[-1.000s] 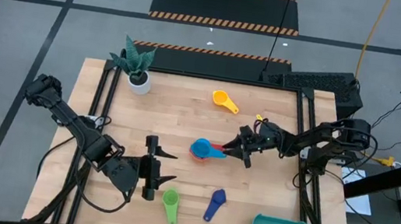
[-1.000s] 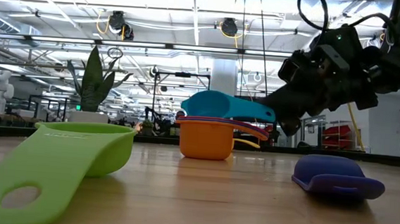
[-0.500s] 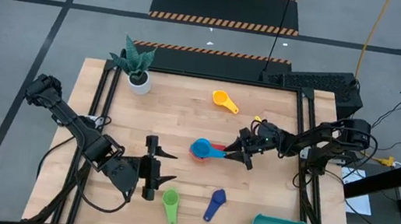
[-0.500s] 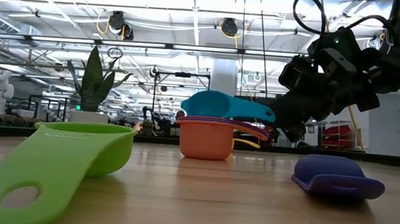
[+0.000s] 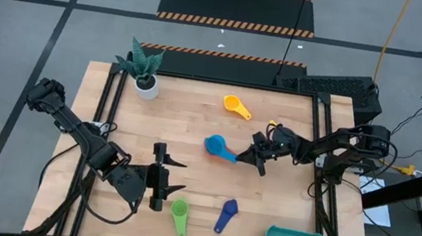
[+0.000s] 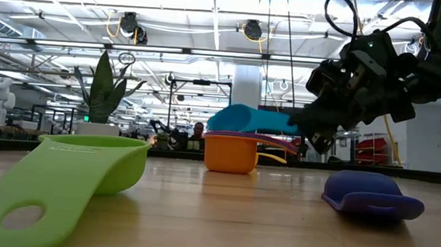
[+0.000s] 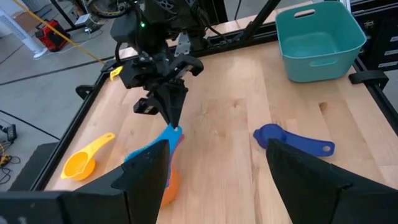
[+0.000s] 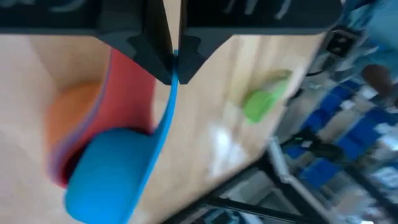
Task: Nest measuring cups in basket
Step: Stack the light blue measuring cup on top of the orange measuring cup
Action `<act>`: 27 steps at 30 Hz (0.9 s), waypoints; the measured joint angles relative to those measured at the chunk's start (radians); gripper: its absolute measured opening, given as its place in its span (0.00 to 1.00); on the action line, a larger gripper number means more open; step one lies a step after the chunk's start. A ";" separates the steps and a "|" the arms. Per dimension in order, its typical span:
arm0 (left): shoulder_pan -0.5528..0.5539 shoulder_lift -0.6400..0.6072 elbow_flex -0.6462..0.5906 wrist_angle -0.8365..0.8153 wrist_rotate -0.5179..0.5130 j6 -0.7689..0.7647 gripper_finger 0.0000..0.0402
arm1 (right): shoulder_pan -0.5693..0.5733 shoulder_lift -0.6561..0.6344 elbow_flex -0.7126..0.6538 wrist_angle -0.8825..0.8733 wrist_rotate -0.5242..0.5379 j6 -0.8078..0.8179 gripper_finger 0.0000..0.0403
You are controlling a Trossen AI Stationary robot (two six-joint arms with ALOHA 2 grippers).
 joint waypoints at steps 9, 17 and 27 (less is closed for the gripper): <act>0.000 0.000 0.000 0.001 0.000 0.000 0.67 | 0.000 0.000 0.000 0.060 -0.036 0.025 0.00; 0.000 0.000 0.000 0.001 0.000 -0.005 0.67 | 0.027 0.000 0.000 0.057 0.026 0.056 0.00; 0.000 0.000 0.000 0.001 0.000 -0.005 0.67 | 0.037 0.000 0.000 0.011 0.071 0.070 0.04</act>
